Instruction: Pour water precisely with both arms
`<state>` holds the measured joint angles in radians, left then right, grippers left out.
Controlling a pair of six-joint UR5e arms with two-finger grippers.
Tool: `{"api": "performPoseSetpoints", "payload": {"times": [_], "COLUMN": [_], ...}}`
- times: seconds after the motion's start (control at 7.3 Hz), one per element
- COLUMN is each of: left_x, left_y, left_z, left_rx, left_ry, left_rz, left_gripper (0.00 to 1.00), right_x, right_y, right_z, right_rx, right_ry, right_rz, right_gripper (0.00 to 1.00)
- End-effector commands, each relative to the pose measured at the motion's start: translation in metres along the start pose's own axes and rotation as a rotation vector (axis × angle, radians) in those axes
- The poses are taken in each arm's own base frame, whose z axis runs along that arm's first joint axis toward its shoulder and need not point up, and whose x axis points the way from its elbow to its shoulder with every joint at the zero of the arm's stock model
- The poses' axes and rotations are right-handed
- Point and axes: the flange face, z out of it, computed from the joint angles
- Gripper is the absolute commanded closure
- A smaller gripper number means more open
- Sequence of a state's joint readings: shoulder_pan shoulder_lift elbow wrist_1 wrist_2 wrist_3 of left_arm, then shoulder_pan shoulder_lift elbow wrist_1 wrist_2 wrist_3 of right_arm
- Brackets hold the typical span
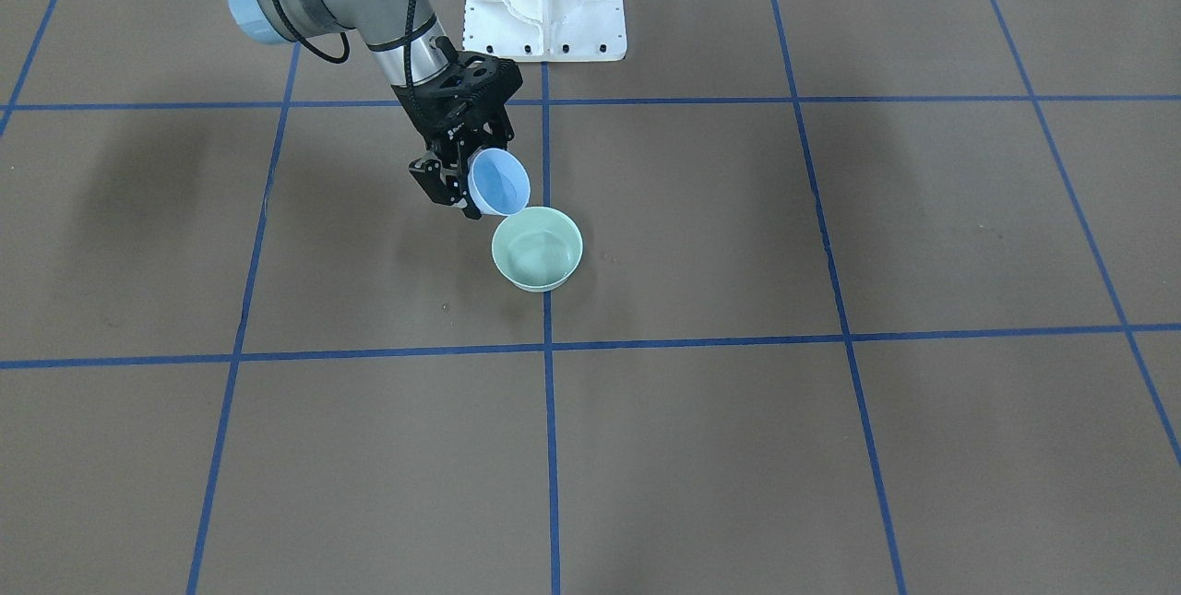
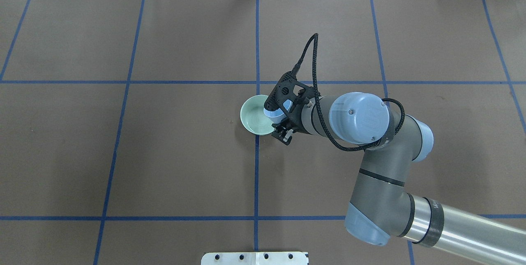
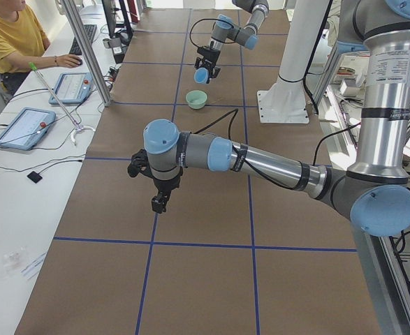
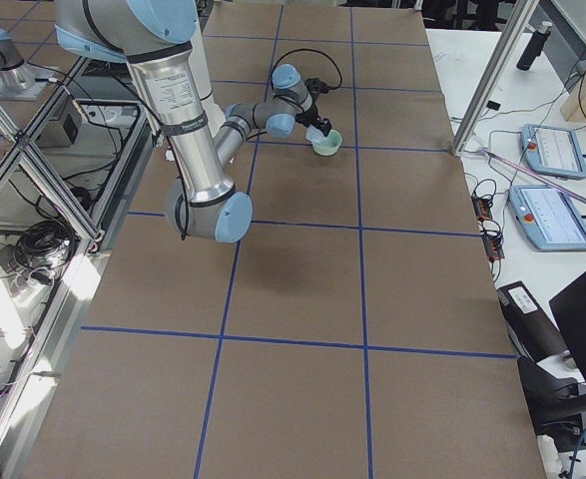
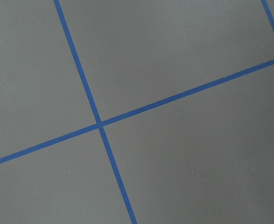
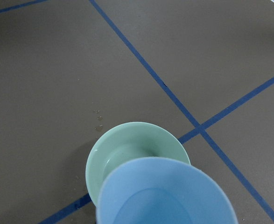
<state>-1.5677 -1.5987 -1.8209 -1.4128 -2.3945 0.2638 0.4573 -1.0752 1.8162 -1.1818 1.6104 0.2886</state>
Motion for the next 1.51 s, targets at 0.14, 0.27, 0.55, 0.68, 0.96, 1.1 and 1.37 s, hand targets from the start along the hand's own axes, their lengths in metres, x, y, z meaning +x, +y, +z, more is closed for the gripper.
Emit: {"api": "performPoseSetpoints", "payload": {"times": [0.14, 0.27, 0.55, 0.68, 0.96, 1.1, 1.37], "left_x": [0.000, 0.000, 0.000, 0.000, 0.000, 0.000, 0.000], "left_y": [0.000, 0.000, 0.000, 0.000, 0.000, 0.000, 0.000], "left_z": [0.000, 0.000, 0.000, 0.000, 0.000, 0.000, 0.000], "left_rx": [0.000, 0.000, 0.001, 0.001, 0.001, 0.001, 0.001], "left_ry": [0.000, 0.000, 0.000, 0.000, 0.000, 0.000, 0.000], "left_rz": [0.000, 0.000, 0.001, 0.001, 0.001, 0.001, 0.001], "left_gripper": [0.00, 0.00, 0.00, 0.00, 0.00, 0.00, 0.00], "right_x": [-0.002, -0.006, -0.006, -0.006, -0.008, -0.007, -0.011], "right_y": [-0.007, -0.013, -0.012, -0.015, -0.018, -0.017, -0.029], "right_z": [0.005, 0.005, 0.008, 0.009, 0.015, 0.018, 0.031], "right_rx": [-0.086, -0.125, -0.178, -0.202, -0.240, -0.250, -0.268], "right_ry": [0.018, 0.010, 0.019, 0.025, 0.026, 0.027, 0.032], "right_rz": [-0.006, -0.005, -0.020, -0.022, -0.026, -0.036, -0.037], "right_gripper": [1.00, 1.00, 1.00, 1.00, 1.00, 1.00, 1.00]}}
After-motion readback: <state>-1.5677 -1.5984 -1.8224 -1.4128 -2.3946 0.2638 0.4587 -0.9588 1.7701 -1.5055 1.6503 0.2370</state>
